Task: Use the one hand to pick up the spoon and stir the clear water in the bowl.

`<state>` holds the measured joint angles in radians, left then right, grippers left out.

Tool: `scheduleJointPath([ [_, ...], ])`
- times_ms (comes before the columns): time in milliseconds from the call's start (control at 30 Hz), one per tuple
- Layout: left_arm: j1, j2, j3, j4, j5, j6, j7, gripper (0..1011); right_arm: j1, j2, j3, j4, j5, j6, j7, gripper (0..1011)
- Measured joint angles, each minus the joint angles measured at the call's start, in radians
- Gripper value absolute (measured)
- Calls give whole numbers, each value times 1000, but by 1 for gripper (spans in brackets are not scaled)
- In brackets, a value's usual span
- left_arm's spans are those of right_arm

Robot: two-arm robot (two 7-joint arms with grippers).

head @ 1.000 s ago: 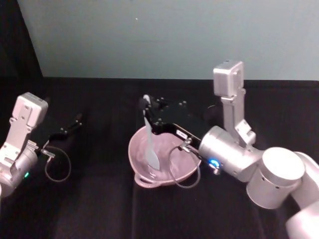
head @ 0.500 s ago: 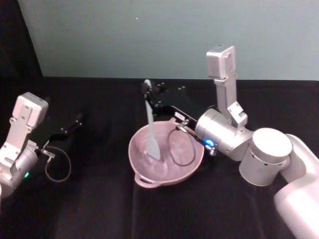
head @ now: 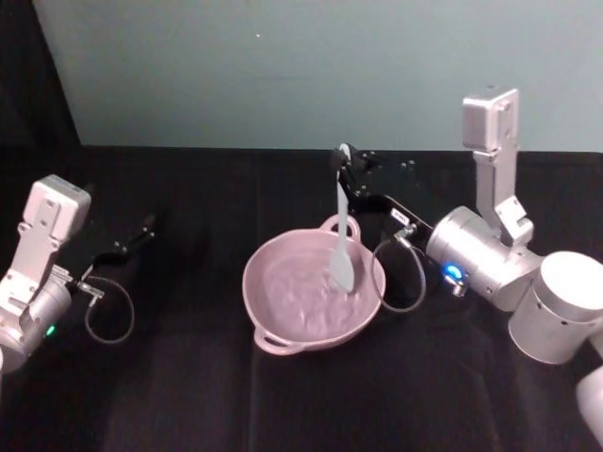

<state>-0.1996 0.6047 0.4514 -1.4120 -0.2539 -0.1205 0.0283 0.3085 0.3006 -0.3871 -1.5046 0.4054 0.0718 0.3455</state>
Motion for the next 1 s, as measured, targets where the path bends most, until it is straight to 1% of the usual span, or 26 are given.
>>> scheduleJointPath([
  [167,0,0,0,0,0,0,0,1011,-37,18,4,-57,0,11,-3,108],
  [233,0,0,0,0,0,0,0,1011,-55,23,-2,-85,-1,19,-1,108],
  [267,0,0,0,0,0,0,0,1011,-63,25,-9,-99,-1,23,2,108],
  [300,0,0,0,0,0,0,0,1011,-63,25,-9,-99,-1,23,2,108],
  [400,0,0,0,0,0,0,0,1011,-78,24,-37,-124,-5,32,14,108],
  [467,0,0,0,0,0,0,0,1011,-81,19,-48,-128,-6,32,18,108],
  [600,0,0,0,0,0,0,0,1011,-78,4,-74,-126,-9,32,28,109],
  [733,0,0,0,0,0,0,0,1011,-56,-20,-99,-96,-11,29,39,108],
  [833,0,0,0,0,0,0,0,1011,-35,-37,-109,-69,-11,22,44,108],
  [1000,0,0,0,0,0,0,0,1011,7,-66,-113,-14,-7,7,52,108],
])
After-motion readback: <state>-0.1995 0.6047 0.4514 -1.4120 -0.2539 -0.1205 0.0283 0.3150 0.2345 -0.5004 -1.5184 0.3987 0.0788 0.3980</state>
